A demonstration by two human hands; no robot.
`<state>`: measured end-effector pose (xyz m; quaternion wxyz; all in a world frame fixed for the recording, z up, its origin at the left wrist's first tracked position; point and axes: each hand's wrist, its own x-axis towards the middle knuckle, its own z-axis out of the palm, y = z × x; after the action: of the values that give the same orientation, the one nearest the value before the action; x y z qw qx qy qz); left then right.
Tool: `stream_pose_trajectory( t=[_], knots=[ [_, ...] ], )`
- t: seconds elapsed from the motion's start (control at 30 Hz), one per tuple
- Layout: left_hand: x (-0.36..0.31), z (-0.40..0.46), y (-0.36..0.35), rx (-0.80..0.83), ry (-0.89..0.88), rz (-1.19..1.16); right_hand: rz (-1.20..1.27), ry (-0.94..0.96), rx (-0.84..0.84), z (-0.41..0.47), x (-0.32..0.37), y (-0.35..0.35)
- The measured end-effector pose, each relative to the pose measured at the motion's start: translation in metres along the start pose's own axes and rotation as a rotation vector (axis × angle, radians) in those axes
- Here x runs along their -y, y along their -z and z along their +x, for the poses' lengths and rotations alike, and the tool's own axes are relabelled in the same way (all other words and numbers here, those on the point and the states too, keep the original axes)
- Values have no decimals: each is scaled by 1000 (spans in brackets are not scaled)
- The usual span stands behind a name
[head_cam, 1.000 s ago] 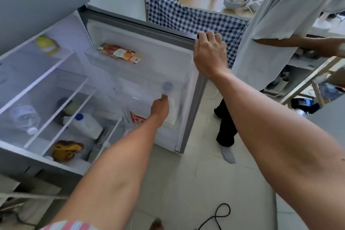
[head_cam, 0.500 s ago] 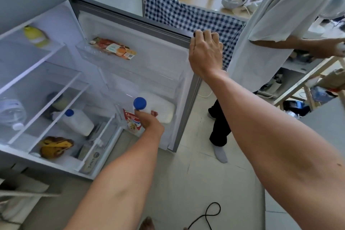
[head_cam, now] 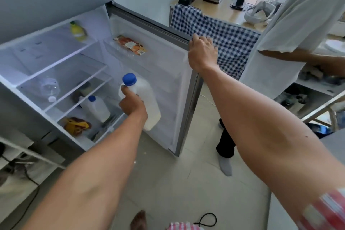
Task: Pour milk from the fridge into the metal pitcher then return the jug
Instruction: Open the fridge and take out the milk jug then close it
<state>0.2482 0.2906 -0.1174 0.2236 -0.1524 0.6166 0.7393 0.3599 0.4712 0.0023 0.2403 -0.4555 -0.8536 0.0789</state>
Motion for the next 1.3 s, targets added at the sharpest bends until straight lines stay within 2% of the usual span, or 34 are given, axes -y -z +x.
stream_pose_trajectory(
  t=[0.13, 0.3, 0.57, 0.87, 1.03, 1.17, 1.3],
  knots=[
    [-25, -8, 30, -77, -113, 77, -32, 67, -28, -19, 11, 2],
    [-61, -23, 69, -131, -247, 137, -80, 225, -140, -62, 37, -4],
    [-114, -12, 135, -226, -425, 253, 67, 455, -271, -119, 106, -29],
    [-171, 28, 223, -225, -405, 185, 230, 546, -144, -163, 213, -69],
    [-189, 47, 259, -245, -420, 160, 337, 656, -54, -170, 261, -91],
    [-203, 62, 277, -275, -436, 96, 338, 801, -34, -166, 297, -116],
    [-220, 79, 293, -339, -450, 75, 327, 845, 59, -158, 335, -138]
  ],
)
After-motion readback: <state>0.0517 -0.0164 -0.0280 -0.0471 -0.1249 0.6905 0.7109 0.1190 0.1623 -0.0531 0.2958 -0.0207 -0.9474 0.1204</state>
